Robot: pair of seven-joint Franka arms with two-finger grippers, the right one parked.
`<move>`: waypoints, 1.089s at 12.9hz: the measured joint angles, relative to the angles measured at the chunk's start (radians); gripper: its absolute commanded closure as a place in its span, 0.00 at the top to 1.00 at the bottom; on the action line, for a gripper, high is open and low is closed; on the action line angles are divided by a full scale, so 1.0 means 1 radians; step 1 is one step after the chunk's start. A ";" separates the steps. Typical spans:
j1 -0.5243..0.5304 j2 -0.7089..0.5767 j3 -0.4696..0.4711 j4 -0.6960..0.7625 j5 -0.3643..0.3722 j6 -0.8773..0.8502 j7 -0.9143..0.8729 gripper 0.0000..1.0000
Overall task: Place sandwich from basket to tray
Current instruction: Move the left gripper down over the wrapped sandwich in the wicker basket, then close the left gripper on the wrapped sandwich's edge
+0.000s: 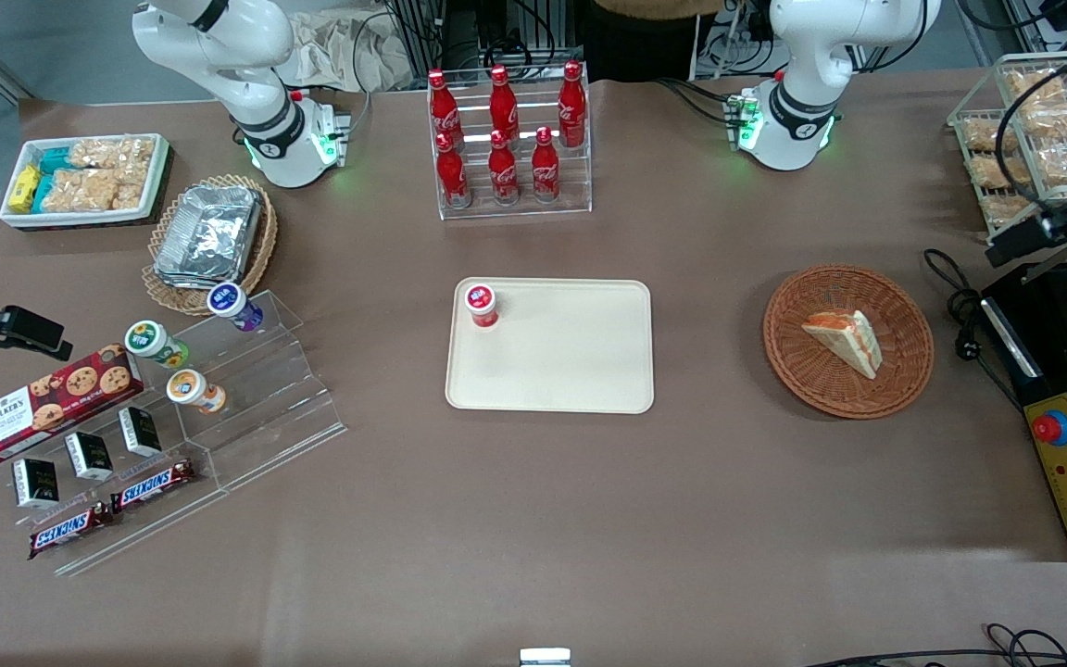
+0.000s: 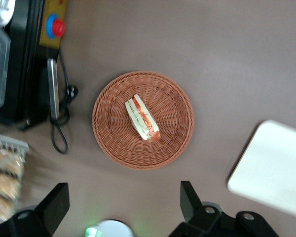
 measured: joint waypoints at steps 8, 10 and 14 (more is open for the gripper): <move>-0.003 -0.048 -0.075 -0.440 0.045 0.440 -0.515 1.00; -0.003 -0.054 -0.091 -0.558 0.048 0.562 -0.568 1.00; 0.003 -0.054 -0.085 -0.701 0.049 0.706 -0.577 1.00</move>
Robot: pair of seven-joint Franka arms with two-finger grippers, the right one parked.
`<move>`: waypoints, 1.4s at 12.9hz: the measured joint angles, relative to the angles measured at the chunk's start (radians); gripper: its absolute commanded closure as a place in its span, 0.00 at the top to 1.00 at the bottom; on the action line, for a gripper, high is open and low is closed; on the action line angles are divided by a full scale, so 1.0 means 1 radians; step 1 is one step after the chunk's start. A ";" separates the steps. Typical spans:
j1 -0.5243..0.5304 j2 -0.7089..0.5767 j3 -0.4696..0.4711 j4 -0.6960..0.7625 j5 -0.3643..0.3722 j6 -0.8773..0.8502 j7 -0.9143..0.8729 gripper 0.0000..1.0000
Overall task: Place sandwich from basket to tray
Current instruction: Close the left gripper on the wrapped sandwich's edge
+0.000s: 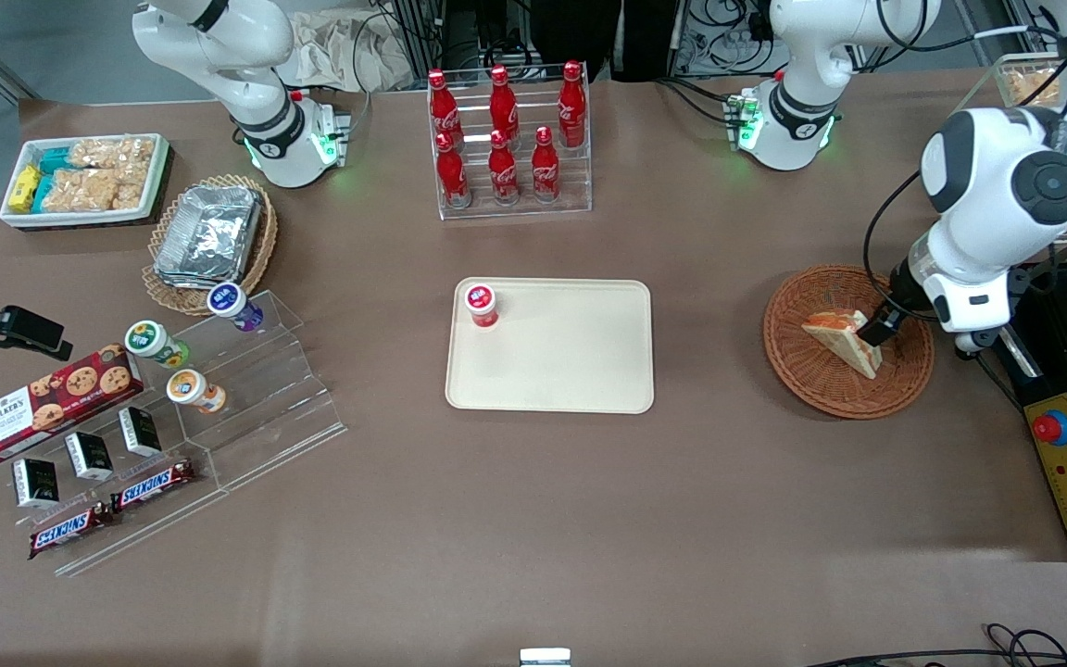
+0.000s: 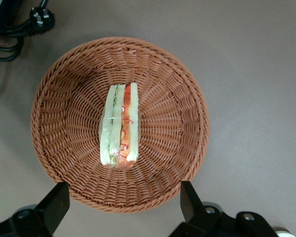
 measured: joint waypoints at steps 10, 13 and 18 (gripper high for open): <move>0.023 0.133 0.036 -0.213 0.000 0.426 -0.002 0.74; 0.023 0.168 0.036 -0.215 0.000 0.462 -0.002 0.00; 0.021 0.176 0.028 -0.211 0.002 0.472 0.007 0.00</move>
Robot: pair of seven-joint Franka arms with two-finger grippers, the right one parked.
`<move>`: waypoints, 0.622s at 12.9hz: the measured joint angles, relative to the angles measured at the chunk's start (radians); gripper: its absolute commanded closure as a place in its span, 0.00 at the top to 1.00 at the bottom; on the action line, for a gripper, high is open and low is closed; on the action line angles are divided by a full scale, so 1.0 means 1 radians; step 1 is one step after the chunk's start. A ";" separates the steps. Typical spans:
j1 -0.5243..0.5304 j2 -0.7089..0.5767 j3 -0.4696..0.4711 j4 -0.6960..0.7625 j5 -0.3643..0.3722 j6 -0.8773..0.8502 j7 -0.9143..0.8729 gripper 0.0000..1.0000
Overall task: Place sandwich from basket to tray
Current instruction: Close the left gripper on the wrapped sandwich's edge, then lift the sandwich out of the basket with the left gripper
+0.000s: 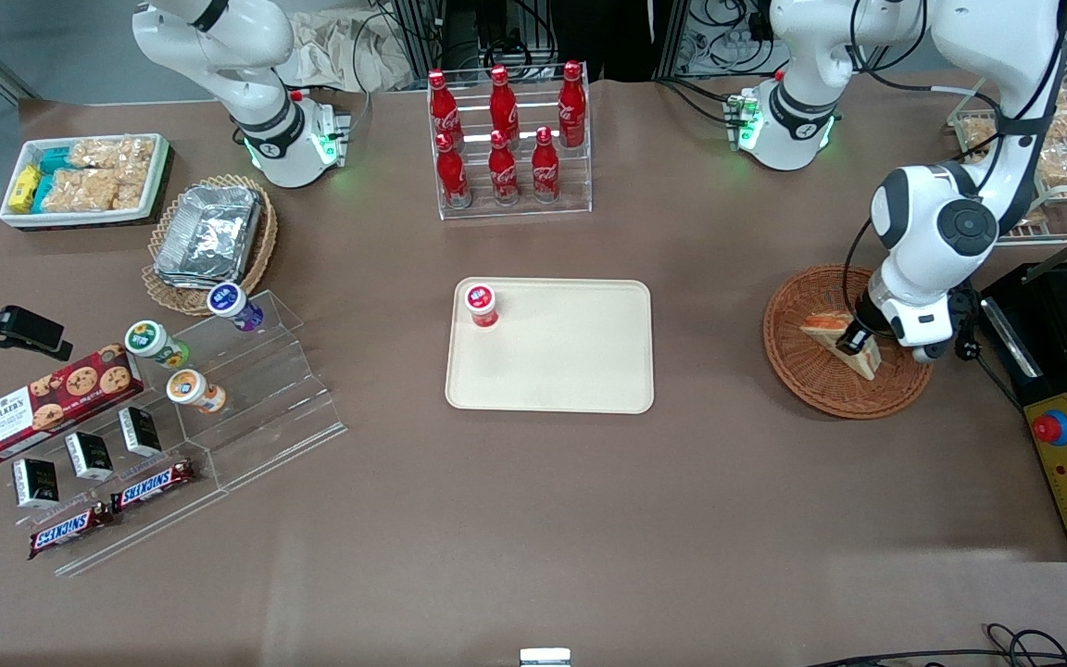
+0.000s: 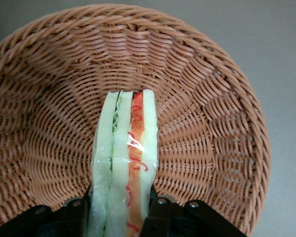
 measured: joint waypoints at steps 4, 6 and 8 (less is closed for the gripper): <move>-0.001 -0.057 -0.003 0.042 0.008 -0.095 0.079 0.00; -0.001 -0.129 -0.003 0.092 0.021 -0.213 0.140 0.00; -0.001 -0.201 -0.005 0.148 0.025 -0.336 0.213 0.00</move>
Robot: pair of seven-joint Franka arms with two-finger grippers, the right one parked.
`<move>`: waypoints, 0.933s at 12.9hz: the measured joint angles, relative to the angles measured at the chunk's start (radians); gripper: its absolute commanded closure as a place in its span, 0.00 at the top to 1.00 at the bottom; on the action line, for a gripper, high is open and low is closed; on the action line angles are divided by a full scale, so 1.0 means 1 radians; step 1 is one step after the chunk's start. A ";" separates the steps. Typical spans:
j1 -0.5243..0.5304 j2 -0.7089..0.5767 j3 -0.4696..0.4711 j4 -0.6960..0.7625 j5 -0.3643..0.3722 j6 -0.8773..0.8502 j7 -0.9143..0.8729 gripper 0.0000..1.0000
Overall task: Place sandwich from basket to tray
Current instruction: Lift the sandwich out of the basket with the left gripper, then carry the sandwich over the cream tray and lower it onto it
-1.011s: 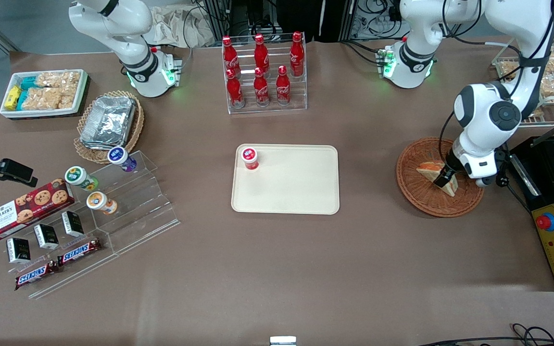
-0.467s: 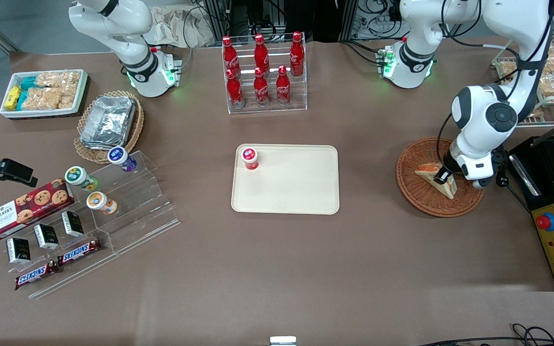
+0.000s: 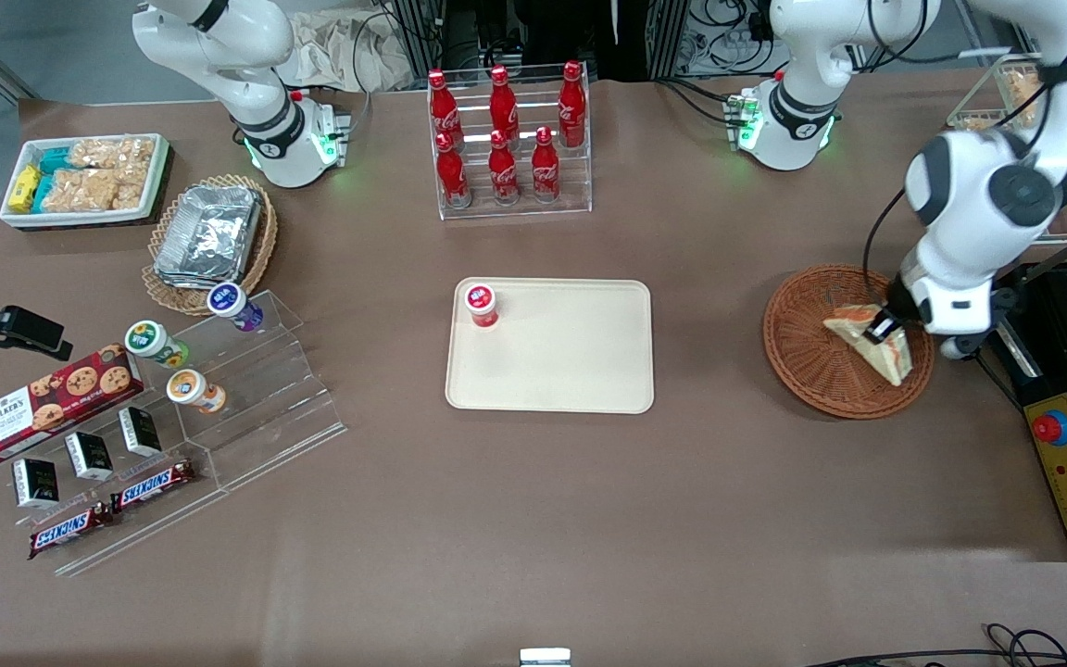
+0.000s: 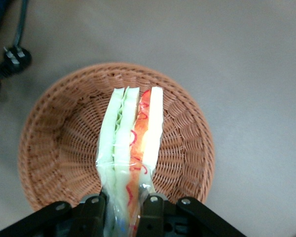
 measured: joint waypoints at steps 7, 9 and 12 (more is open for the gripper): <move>-0.006 -0.049 -0.261 0.331 -0.001 -0.462 0.089 0.00; -0.007 -0.037 -0.351 0.364 -0.004 -0.474 0.088 0.00; -0.009 0.020 -0.484 0.401 -0.007 -0.470 0.081 0.00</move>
